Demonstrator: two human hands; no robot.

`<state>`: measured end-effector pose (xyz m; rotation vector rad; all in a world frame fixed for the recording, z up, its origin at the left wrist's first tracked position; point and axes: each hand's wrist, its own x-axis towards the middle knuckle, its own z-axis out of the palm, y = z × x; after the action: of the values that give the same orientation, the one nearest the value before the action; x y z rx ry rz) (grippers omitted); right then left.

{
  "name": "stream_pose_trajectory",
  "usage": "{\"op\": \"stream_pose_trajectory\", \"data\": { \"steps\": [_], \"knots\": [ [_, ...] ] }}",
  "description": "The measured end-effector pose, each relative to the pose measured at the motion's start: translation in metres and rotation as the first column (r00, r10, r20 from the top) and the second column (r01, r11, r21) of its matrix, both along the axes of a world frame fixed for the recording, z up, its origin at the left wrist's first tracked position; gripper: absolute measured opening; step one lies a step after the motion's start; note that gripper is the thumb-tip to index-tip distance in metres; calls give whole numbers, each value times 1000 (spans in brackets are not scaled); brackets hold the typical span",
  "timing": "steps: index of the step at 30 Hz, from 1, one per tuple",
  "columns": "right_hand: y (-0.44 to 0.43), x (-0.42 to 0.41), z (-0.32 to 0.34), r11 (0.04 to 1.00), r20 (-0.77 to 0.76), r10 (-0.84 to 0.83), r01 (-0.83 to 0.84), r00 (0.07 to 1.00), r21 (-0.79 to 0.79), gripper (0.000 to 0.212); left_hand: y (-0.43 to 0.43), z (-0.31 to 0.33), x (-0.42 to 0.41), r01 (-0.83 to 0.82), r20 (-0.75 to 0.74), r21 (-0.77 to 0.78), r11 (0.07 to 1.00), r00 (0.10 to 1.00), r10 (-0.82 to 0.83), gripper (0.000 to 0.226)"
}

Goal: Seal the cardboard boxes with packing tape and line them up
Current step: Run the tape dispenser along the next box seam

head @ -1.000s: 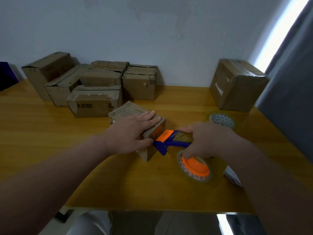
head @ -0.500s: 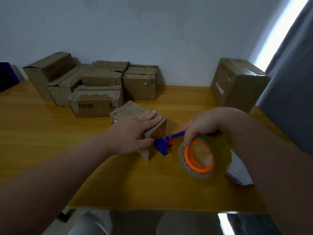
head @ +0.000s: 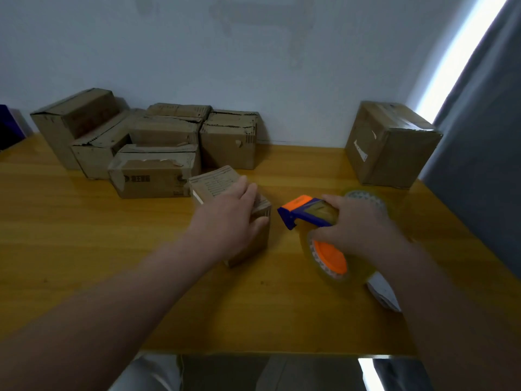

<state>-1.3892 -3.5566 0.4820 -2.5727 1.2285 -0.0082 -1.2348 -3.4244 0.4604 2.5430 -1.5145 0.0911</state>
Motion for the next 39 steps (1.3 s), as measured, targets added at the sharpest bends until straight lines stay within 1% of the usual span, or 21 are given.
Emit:
{"op": "stream_pose_trajectory", "data": {
  "steps": [2,3,5,8,11,16,19,21,22,25,27,28,29,30,32,33,34,35,36,37,39],
  "knots": [
    [2,-3,-9,999,73,-28,31,997,-39,79,-10,-10,-2,-83,102,14,996,992,81,68],
    [2,-4,-12,998,78,-28,33,997,-52,77,-13,-13,-1,-89,133,29,996,987,85,69],
    [3,-8,-14,997,60,-28,33,998,-71,76,-15,-15,2,-77,143,52,996,987,69,72],
    [2,-13,-12,996,-17,-22,21,1000,-82,77,-12,-9,6,-19,125,98,995,992,7,79],
    [2,-15,-10,998,-30,-22,20,999,-57,78,-5,-4,17,93,97,155,984,989,-109,84],
    [-1,-19,-11,1000,92,-21,22,996,-16,80,6,-1,42,255,-39,177,950,967,-252,88],
    [-2,-22,-10,1000,189,-18,14,982,21,82,8,1,48,297,-49,200,934,955,-293,88],
    [-1,-23,-11,1000,295,1,-8,956,22,82,11,2,47,303,-86,153,940,952,-293,82],
    [-1,-24,-10,1000,355,18,-24,935,13,82,14,5,45,294,-135,106,950,951,-280,76],
    [1,-26,-2,995,500,98,-82,860,-54,82,19,19,35,179,-298,-144,973,930,-215,57],
    [4,-27,5,988,529,152,-114,835,-104,84,16,31,28,45,-408,-303,952,897,-172,53],
    [6,-27,8,984,537,178,-131,825,-124,84,14,36,26,-41,-508,-370,928,846,-165,52],
    [8,-27,10,978,548,205,-151,811,-143,84,12,41,25,-139,-633,-409,902,755,-171,51],
    [10,-27,12,973,563,230,-170,794,-157,84,9,44,24,-228,-752,-407,884,633,-183,51],
    [16,-27,13,963,601,268,-211,753,-165,83,5,49,22,-334,-909,-304,892,382,-167,52],
    [18,-27,14,960,615,280,-229,737,-162,82,5,51,22,-352,-951,-246,903,269,-154,52],
    [20,-28,14,957,623,288,-242,727,-161,82,6,52,21,-356,-973,-201,913,177,-145,49],
    [22,-28,14,955,626,296,-249,721,-163,83,7,54,20,-353,-984,-171,920,107,-142,43],
    [23,-29,14,952,628,305,-254,716,-173,83,9,55,20,-350,-987,-158,923,64,-145,36],
    [24,-30,13,948,628,317,-257,711,-187,83,11,55,19,-346,-987,-158,925,44,-152,29],
    [25,-30,13,943,622,331,-265,710,-200,83,14,56,18,-342,-983,-183,922,49,-177,18]
  ]
}}
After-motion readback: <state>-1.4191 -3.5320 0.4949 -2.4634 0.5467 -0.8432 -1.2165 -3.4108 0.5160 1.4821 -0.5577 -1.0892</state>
